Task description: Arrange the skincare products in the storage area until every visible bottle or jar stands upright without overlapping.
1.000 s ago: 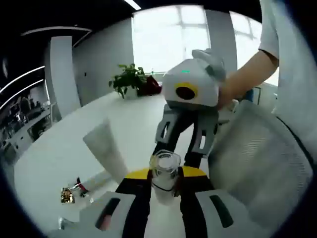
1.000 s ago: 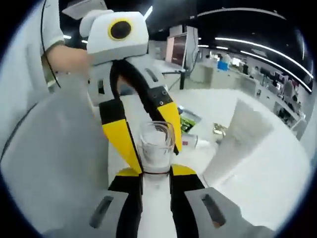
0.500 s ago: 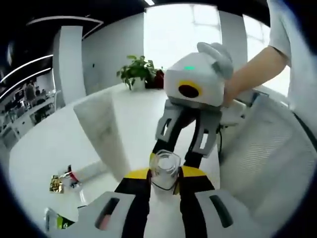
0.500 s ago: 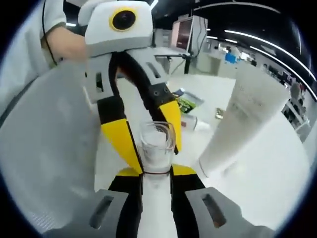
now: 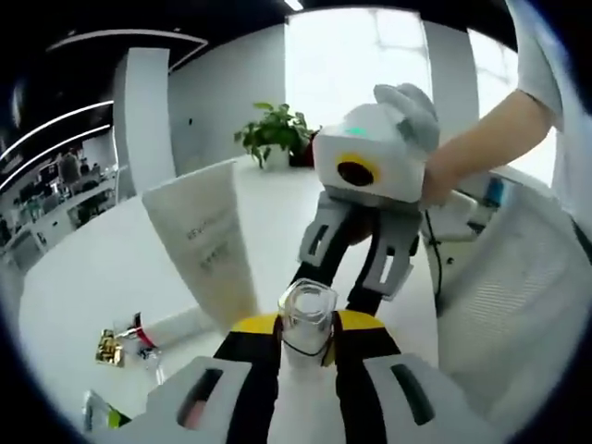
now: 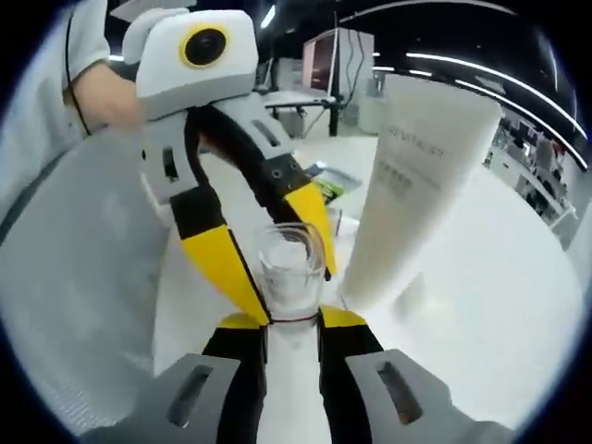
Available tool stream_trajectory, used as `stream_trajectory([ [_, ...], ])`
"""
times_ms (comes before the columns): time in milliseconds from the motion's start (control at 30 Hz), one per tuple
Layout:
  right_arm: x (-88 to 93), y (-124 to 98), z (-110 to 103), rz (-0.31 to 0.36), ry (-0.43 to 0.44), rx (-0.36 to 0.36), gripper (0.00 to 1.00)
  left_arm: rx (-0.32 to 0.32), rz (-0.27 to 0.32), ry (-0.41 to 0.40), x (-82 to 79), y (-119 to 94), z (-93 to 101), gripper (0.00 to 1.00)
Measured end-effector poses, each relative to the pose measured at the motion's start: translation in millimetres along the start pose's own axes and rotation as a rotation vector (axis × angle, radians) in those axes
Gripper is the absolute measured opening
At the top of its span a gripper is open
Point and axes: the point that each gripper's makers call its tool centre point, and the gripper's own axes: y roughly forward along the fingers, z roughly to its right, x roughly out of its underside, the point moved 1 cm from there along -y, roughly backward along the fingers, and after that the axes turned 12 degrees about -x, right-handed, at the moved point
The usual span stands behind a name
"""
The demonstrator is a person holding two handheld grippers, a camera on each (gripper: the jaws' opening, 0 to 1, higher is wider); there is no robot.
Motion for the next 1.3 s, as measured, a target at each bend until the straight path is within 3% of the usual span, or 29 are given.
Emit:
stream_trajectory([
  [233,-1.5,1,7,0.005,-0.003,-0.012,0.2,-0.01,0.001,-0.024,-1.0,3,-6.7,0.2],
  [433,5.5,1,11,-0.037,-0.023,-0.017,0.2,-0.022,0.001,-0.041,-1.6,2,-8.9,0.2],
  [767,6.3,2,12,-0.029,-0.013,-0.006,0.2,-0.031,0.021,-0.066,-8.1,3,-7.9,0.21],
  [1300,8.5,2,14,-0.043,-0.016,-0.002,0.21,-0.038,0.02,-0.058,-7.9,1,-11.3,0.21],
])
